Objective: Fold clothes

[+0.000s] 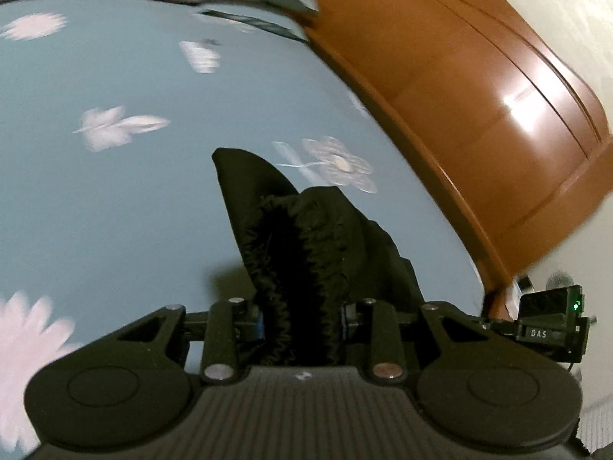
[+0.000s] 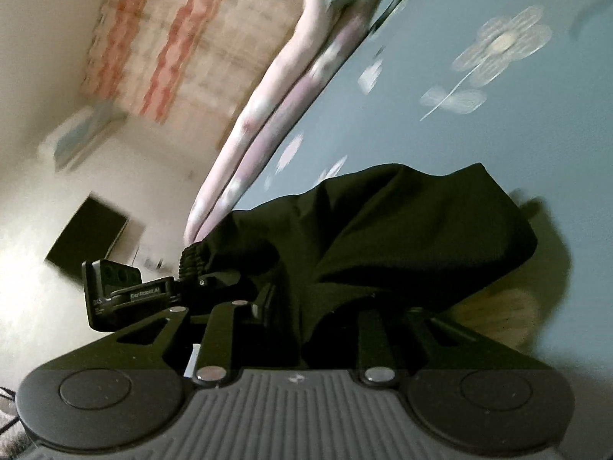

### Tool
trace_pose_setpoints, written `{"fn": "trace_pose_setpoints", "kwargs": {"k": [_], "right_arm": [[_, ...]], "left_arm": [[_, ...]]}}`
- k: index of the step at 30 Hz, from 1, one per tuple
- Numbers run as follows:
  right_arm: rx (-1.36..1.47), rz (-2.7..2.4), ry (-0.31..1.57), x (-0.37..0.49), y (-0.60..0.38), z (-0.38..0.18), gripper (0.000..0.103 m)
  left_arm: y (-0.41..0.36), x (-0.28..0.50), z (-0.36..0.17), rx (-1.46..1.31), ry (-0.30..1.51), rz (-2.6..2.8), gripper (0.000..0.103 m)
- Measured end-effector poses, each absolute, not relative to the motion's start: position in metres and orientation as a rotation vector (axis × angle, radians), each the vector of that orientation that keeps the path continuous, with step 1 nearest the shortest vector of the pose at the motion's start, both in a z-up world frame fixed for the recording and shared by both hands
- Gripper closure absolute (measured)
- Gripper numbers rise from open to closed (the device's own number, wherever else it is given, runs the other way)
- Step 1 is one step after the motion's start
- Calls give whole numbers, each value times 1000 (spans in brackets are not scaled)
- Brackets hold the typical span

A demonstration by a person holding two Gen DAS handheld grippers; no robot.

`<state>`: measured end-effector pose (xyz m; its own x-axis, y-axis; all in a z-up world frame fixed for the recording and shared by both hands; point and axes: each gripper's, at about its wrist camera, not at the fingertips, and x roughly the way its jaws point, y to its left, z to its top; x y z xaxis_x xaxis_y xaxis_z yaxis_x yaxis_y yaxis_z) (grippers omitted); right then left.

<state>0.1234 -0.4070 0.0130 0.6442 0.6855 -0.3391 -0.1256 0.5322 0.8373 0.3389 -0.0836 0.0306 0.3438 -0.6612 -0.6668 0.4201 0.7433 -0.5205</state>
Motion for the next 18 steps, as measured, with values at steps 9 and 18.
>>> {"fn": "trace_pose_setpoints", "kwargs": {"k": [9,18], "right_arm": [[883,296,591,94,-469,19,72],[875,146,469,100,-495,18,71]], "left_arm": [[-209,392,43,-116,1008,-917,74],[-328,435,59,35,1006,-1044,74]]}}
